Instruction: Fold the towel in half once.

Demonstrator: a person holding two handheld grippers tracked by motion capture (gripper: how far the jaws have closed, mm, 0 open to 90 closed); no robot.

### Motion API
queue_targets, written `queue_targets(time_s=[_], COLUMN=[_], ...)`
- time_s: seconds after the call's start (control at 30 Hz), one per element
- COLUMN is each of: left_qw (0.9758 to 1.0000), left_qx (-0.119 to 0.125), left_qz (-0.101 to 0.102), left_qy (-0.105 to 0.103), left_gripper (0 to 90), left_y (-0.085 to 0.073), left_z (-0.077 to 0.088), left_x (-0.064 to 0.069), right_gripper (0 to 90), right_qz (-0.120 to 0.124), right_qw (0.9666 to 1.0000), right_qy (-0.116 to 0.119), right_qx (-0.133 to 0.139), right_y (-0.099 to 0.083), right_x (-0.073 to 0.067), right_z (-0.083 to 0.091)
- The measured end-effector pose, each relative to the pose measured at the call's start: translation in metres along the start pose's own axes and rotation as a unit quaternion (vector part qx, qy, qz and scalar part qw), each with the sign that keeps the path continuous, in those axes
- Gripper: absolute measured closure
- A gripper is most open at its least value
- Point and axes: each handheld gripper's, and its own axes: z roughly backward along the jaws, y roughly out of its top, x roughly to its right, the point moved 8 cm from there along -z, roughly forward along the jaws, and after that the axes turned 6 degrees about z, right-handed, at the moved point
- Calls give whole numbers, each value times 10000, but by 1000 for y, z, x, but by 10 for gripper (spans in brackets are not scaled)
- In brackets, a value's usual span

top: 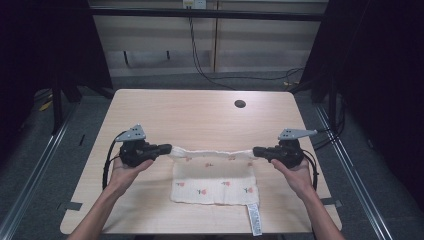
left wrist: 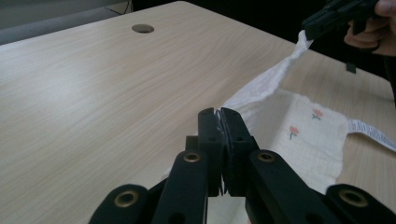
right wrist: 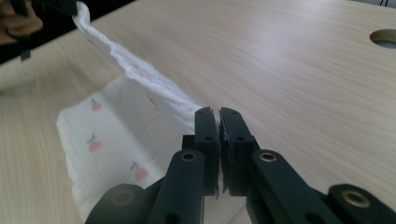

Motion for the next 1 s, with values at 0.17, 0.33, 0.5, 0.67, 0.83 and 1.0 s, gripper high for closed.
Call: queue_targets(time_s=[0.17,0.33,0.5,0.67,0.83,1.0], left_qw=[9999,9997,9996,9995,9988,9979], left_qx=[-102,-242,-279,-302,-455,-555], left_qz=[-71,-7,-93,-104,-119,-237], left_qy=[37,75,57,-12,-122,-229], left_gripper=[882,883,883,883,882,881], left_y=[-8,-26,-32,-40,-52,-60], left_z=[2,1,6,8,3,3], left_x=[7,9,19,25,29,37], right_gripper=[863,863,863,863,861,850], right_qz=[235,205,211,253,193,130], right_qw=[9996,9995,9993,9990,9986,9983], right_qy=[22,71,86,87,141,222], right_qx=[-133,-212,-280,-362,-476,-532], right_y=[-1,-14,-25,-32,-51,-61], right_x=[-15,-22,-29,-35,-40,-44], right_z=[7,7,10,13,7,11])
